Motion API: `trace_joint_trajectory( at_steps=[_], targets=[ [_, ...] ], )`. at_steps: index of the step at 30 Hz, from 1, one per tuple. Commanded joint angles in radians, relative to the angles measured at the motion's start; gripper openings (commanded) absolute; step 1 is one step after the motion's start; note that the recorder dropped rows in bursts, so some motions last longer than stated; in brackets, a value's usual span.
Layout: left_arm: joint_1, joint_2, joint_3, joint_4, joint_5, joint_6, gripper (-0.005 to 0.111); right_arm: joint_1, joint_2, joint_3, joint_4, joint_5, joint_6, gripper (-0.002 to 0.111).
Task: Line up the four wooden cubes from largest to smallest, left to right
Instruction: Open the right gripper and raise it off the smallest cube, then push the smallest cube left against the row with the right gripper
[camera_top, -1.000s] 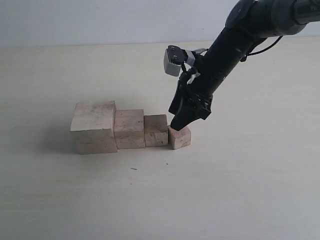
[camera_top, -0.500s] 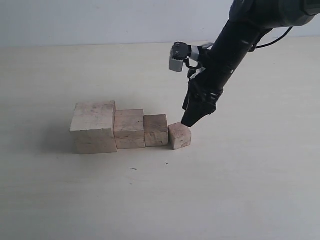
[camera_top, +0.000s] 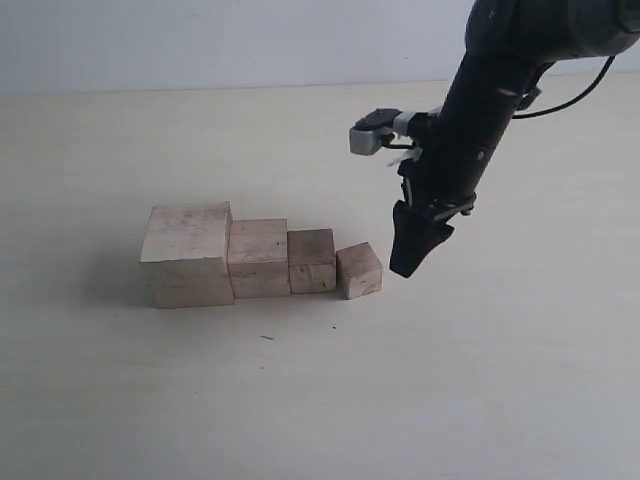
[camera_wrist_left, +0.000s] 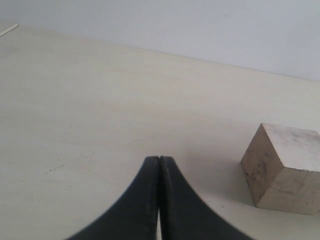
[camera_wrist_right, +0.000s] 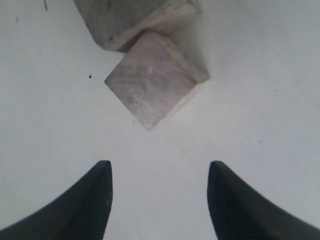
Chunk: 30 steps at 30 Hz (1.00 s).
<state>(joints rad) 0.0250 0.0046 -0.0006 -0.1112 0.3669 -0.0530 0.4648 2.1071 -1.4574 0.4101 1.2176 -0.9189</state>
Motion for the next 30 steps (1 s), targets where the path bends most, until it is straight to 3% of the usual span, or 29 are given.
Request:
trace_joint_trajectory(
  at_steps=[1,5,10,14,30],
  targets=[
    [-0.006,-0.005,0.001,-0.004,-0.006,-0.005,0.000,0.013,0.010,0.046,0.033,0.003,0.004,0.054],
    [-0.006,-0.005,0.001,-0.004,-0.006,-0.005,0.000,0.081,0.012,0.055,-0.003,0.003,-0.002,0.054],
    [-0.006,-0.005,0.001,-0.004,-0.006,-0.005,0.000,0.138,0.012,0.055,-0.111,-0.139,0.091,0.054],
    [-0.006,-0.005,0.001,-0.004,-0.006,-0.005,0.000,0.141,0.012,0.055,-0.133,-0.217,0.212,0.054],
    [-0.006,-0.005,0.001,-0.004,-0.006,-0.005,0.000,0.141,0.012,0.055,-0.167,-0.173,0.214,0.054]
  ],
)
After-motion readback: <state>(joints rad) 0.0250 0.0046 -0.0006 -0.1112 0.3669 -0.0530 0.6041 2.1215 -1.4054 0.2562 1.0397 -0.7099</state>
